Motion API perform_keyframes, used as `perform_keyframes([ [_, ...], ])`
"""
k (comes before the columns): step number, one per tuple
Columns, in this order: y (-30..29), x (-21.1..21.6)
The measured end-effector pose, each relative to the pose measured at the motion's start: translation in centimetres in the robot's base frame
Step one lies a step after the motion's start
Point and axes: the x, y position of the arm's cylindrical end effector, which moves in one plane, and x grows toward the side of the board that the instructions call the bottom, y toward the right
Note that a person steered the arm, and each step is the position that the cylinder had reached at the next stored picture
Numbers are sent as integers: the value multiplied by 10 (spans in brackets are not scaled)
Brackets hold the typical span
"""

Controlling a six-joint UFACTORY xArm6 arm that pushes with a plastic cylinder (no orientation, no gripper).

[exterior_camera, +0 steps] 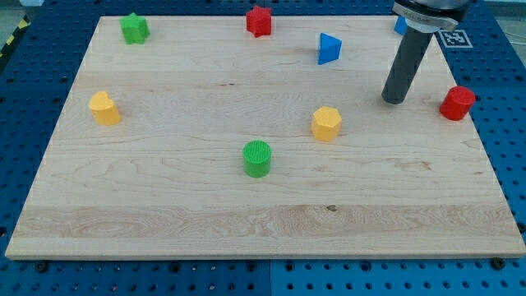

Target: Move the yellow hexagon to the top left of the green circle

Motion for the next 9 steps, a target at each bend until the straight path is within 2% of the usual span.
perform_keyframes([
  [1, -1, 0],
  [2, -31, 8],
  [4, -49, 73],
  [6, -66, 71],
  [9, -116, 26],
])
